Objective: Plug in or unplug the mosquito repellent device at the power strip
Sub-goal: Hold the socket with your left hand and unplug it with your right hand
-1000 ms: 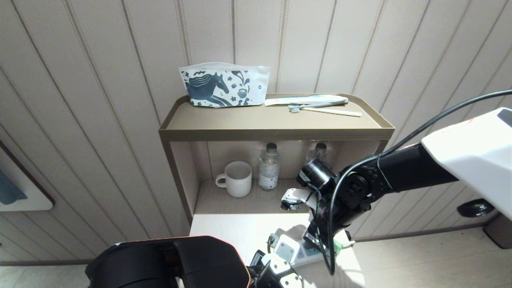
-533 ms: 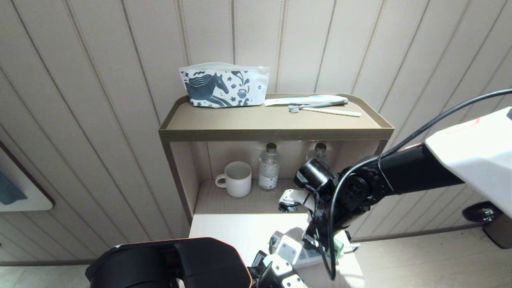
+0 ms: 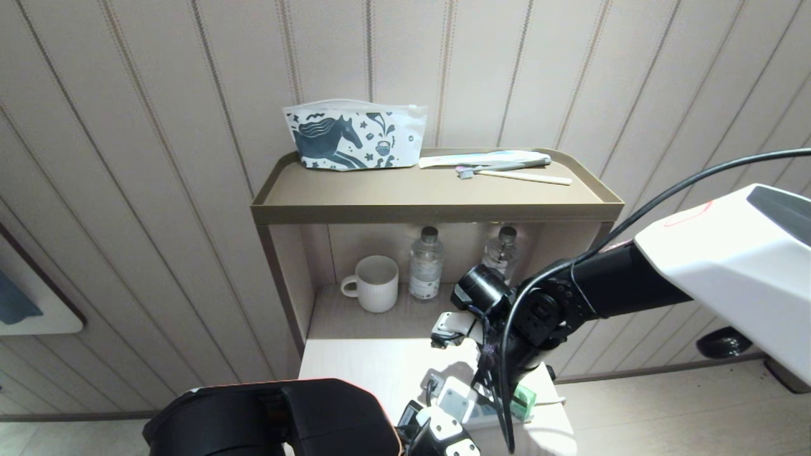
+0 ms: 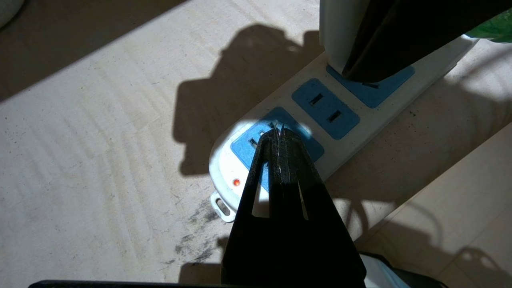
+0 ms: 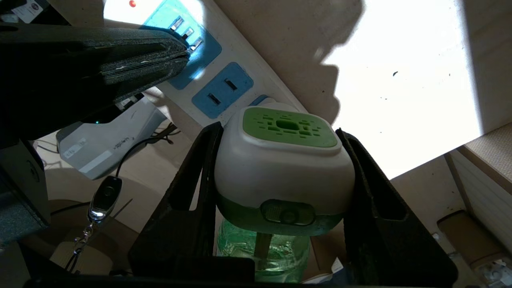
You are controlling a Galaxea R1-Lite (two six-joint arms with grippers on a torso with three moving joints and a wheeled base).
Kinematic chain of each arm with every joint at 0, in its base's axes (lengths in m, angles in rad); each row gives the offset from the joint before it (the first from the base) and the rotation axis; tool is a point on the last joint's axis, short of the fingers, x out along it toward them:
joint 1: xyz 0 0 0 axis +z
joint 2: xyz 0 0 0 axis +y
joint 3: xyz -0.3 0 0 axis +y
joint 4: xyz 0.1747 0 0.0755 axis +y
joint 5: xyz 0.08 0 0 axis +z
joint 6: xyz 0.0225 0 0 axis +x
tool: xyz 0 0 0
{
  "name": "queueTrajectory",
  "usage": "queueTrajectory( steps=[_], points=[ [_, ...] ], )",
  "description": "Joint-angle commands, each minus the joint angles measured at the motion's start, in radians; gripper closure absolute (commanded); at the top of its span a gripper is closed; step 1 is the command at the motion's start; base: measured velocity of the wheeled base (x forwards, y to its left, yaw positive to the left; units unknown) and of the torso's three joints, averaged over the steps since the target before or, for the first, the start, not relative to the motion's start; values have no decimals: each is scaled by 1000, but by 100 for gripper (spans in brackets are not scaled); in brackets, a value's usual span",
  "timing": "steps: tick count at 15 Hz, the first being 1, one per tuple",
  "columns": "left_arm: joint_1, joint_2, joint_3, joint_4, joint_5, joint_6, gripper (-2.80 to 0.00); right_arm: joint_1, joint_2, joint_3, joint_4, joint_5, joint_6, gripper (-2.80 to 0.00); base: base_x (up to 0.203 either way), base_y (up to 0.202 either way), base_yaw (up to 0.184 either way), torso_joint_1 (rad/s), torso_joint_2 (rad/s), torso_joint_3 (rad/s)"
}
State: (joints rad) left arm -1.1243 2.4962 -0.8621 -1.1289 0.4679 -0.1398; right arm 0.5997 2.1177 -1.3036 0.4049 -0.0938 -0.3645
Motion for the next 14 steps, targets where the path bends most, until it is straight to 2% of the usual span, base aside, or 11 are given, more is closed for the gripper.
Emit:
queueTrajectory(
  steps=[1, 12, 14],
  points=[
    [-2, 0, 2, -9, 5, -1, 0, -10, -16, -2, -1, -15, -3, 0, 0, 0, 0, 0, 0, 0],
    [-3, -12, 20, -63, 8, 17, 0, -21, -75, 21, -4, -20, -2, 0, 0, 0, 0, 0, 0, 0],
    [5, -77, 23, -85, 8, 38, 0, -32, -116, 24, -3, -18, -2, 0, 0, 0, 0, 0, 0, 0]
  ],
)
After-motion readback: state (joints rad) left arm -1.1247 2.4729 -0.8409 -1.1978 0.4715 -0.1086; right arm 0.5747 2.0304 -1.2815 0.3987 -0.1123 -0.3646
